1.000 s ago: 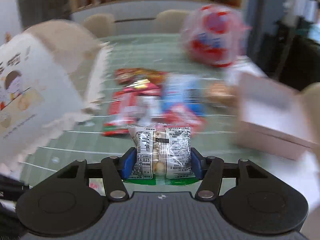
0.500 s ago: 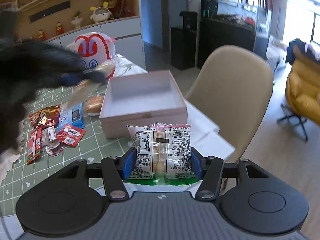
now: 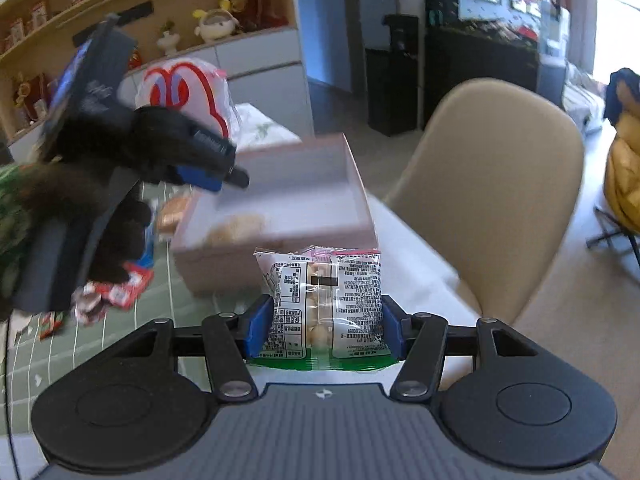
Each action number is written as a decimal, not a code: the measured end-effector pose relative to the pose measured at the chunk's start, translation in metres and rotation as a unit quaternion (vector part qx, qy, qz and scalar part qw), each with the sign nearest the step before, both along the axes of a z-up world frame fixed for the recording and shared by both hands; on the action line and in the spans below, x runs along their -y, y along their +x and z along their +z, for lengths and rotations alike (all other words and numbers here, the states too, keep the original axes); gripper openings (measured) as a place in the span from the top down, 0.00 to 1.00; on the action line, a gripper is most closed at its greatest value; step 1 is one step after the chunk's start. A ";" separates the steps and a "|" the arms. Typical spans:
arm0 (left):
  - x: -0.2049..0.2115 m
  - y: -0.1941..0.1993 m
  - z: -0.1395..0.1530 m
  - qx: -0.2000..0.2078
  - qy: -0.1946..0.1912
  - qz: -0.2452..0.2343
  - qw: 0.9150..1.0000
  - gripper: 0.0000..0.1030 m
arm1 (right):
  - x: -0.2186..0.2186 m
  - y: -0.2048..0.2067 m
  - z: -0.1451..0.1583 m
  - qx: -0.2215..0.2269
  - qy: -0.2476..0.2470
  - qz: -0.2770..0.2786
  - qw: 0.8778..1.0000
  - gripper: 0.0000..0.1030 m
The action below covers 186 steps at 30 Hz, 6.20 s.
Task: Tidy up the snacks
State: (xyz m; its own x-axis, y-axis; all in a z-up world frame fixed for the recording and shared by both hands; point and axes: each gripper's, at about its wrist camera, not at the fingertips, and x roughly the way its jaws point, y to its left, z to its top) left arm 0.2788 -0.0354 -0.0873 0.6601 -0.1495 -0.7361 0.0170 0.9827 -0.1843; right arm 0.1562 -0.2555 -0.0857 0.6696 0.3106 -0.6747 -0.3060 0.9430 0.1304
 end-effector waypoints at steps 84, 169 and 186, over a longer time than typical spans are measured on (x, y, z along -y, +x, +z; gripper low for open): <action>-0.060 -0.208 0.145 -0.179 -0.201 0.050 0.962 0.85 | -0.063 -0.065 -0.018 -0.082 -0.020 -0.110 0.990 0.28; -0.240 -0.247 -0.067 -0.096 -0.130 0.208 0.965 0.78 | -0.277 -0.115 -0.056 -0.069 -0.054 0.258 0.962 0.56; -0.162 -0.247 -0.073 -0.135 -0.054 0.208 0.967 0.72 | -0.134 -0.118 -0.071 -0.084 -0.011 0.072 0.994 0.41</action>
